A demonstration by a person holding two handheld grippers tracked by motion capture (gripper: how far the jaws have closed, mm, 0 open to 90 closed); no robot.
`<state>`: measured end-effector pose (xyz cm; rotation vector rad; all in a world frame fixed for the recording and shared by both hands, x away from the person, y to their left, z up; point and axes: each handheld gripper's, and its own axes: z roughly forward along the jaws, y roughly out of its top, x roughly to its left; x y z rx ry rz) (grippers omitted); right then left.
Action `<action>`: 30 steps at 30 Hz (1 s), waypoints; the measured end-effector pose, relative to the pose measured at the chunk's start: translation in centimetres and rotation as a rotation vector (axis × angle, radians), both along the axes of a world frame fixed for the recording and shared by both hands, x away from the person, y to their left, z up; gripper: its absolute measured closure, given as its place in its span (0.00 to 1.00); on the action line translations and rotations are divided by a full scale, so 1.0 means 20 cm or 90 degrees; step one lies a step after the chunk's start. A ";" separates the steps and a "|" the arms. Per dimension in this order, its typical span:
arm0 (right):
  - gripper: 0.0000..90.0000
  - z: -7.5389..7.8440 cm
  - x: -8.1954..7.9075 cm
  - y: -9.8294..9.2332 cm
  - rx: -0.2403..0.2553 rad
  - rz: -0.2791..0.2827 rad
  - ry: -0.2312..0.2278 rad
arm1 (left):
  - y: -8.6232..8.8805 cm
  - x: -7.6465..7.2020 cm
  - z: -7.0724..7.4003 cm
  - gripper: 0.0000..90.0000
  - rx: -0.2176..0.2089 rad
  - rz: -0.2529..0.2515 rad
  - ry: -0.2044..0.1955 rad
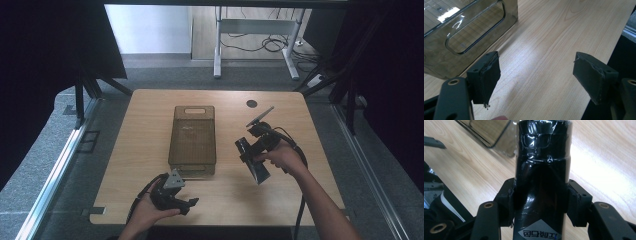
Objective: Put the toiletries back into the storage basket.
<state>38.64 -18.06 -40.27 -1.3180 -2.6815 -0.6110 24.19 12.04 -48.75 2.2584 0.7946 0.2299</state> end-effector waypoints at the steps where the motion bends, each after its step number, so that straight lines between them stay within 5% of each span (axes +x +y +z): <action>1: 0.54 0.01 0.01 0.01 0.001 0.000 0.000 | 0.00 0.00 0.00 0.25 0.000 0.002 0.002; 30: 0.54 0.08 0.13 0.20 0.034 0.015 -0.010 | -0.02 -0.01 0.00 0.24 0.009 -0.001 -0.003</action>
